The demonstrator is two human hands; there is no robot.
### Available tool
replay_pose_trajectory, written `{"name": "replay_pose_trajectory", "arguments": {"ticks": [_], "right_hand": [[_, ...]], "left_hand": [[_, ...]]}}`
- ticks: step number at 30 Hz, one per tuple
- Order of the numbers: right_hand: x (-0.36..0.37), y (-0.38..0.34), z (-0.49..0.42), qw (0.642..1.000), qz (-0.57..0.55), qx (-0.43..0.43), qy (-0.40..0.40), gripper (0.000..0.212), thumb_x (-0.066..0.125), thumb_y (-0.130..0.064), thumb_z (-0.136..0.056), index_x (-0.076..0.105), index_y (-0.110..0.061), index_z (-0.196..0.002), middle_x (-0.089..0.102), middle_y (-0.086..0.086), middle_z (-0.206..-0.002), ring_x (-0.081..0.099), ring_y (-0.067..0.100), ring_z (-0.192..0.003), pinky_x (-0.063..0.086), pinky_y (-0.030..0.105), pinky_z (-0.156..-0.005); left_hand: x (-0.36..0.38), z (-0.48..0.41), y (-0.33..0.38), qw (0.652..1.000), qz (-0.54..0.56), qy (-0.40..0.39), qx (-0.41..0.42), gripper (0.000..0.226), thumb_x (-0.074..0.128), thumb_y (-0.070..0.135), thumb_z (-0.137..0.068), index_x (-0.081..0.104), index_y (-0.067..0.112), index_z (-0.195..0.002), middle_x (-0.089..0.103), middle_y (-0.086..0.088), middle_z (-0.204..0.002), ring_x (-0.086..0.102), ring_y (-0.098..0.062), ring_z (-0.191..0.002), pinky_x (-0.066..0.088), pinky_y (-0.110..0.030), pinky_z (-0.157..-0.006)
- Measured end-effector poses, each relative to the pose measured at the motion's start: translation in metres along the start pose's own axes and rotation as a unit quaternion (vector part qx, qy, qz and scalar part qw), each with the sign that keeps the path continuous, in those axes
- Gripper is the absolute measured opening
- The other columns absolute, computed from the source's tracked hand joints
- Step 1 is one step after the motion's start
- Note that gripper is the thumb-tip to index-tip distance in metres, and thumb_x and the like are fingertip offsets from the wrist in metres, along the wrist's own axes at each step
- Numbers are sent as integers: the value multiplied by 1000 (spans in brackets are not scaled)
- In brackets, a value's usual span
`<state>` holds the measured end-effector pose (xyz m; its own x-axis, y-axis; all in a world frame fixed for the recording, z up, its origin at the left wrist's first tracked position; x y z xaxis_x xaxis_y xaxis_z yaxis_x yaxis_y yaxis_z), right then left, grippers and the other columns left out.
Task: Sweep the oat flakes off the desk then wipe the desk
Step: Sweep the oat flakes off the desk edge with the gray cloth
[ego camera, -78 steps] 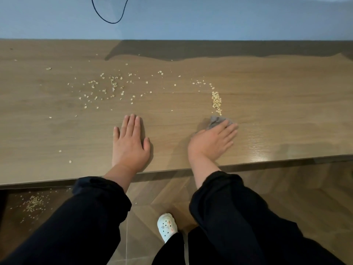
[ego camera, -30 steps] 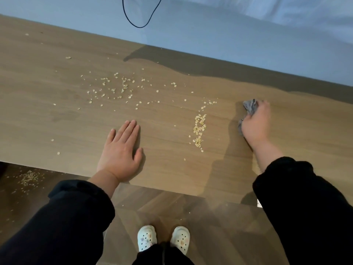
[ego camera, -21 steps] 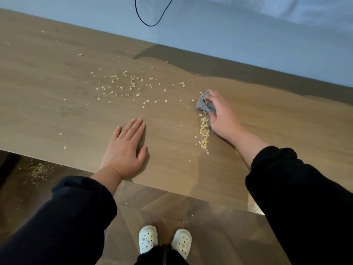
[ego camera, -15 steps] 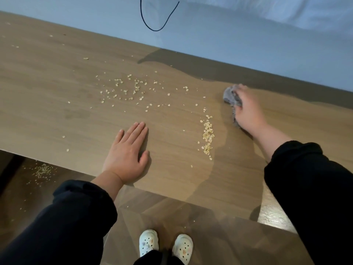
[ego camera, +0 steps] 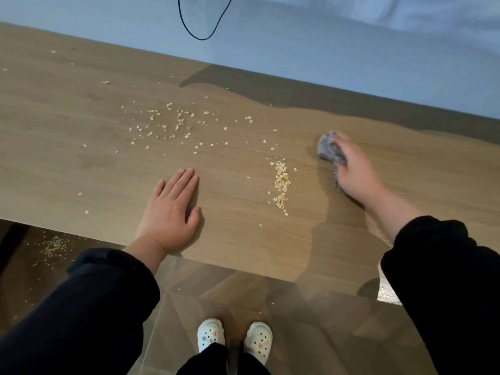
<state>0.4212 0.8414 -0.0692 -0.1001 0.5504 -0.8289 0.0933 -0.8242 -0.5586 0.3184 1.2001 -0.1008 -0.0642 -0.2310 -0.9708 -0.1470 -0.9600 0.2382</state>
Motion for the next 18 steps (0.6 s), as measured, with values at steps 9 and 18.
{"name": "replay_pose_trajectory", "arguments": {"ticks": [9, 18], "right_hand": [[58, -60, 66, 997, 56, 36, 39, 68, 50, 5, -87, 34, -18, -149, 23, -1, -159, 19, 17, -148, 21, 41, -121], [20, 1, 67, 955, 49, 221, 194, 59, 49, -1, -90, 36, -9, -147, 26, 8, -158, 24, 26, -146, 27, 46, -117]], "left_hand": [[0, 0, 0, 1000, 0, -1, -1, 74, 22, 46, -85, 30, 11, -150, 22, 0, -159, 13, -15, -147, 11, -44, -119], [0, 0, 1, 1000, 8, 5, 3, 73, 23, 44, -86, 33, 9, -149, 25, -2, -158, 16, -17, -147, 13, -45, -119]]}}
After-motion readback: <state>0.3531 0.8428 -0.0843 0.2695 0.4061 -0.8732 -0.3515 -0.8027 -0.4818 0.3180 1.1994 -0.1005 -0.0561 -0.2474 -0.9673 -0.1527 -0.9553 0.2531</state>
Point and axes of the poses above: each hand's wrist, its own z-axis away from the middle knuckle, its own x-axis out of the palm, y = z × x, the point moved 4 cm from there along -z, towards the middle knuckle
